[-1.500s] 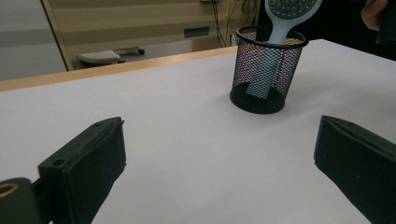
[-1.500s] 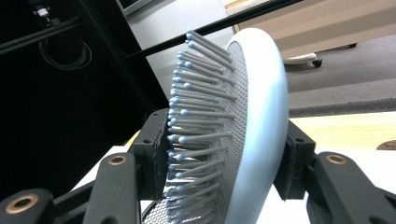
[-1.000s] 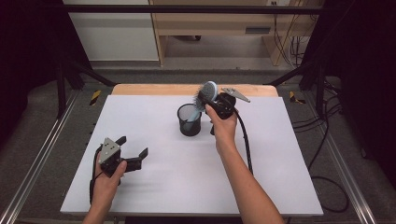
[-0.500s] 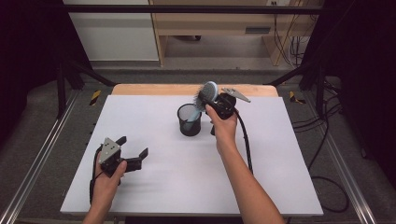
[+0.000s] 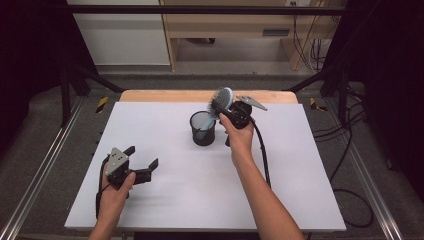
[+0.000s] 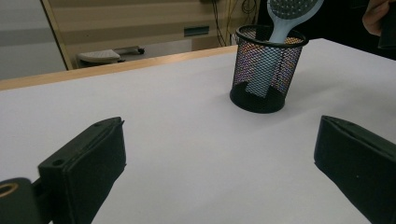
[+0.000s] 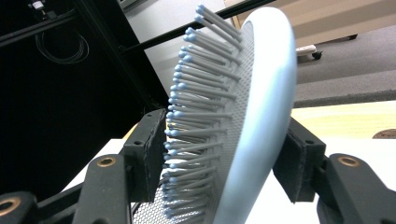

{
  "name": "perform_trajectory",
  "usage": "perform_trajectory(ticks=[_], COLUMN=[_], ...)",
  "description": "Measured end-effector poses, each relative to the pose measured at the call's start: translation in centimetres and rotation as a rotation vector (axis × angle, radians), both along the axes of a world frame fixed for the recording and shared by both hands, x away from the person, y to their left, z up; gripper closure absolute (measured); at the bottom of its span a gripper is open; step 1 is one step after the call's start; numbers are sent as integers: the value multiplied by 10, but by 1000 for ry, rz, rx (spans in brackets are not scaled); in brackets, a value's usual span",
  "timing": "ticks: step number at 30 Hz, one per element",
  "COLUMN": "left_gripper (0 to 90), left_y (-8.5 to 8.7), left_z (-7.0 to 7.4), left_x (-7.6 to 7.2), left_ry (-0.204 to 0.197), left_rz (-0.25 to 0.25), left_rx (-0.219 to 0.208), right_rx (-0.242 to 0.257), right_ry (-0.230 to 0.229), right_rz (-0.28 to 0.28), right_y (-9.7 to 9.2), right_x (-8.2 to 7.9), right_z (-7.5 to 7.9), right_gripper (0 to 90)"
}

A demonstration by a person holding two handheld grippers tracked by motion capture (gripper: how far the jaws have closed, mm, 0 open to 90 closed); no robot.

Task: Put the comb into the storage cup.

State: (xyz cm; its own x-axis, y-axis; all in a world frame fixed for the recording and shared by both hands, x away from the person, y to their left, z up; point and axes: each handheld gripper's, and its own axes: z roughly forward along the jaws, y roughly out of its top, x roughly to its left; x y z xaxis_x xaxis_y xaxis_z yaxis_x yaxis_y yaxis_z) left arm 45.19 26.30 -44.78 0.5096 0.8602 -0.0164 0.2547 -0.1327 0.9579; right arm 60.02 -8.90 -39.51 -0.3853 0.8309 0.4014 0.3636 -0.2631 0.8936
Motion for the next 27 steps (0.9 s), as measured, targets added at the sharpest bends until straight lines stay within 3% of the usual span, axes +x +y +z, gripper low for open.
perform_trajectory(ticks=[13,22,27], left_gripper=[21,21,21], left_y=[0,1,0], left_z=[0,0,0], left_x=[0,0,0], left_ry=[-2,-1,-1], left_rz=[2,3,3], left_rx=[0,1,1], right_rx=[-40,-127,-142], right_ry=[3,-8,-11], right_rz=[9,17,10], right_y=[0,4,2], right_x=[-3,-9,-10], right_z=[2,6,8], right_gripper=[276,159,127])
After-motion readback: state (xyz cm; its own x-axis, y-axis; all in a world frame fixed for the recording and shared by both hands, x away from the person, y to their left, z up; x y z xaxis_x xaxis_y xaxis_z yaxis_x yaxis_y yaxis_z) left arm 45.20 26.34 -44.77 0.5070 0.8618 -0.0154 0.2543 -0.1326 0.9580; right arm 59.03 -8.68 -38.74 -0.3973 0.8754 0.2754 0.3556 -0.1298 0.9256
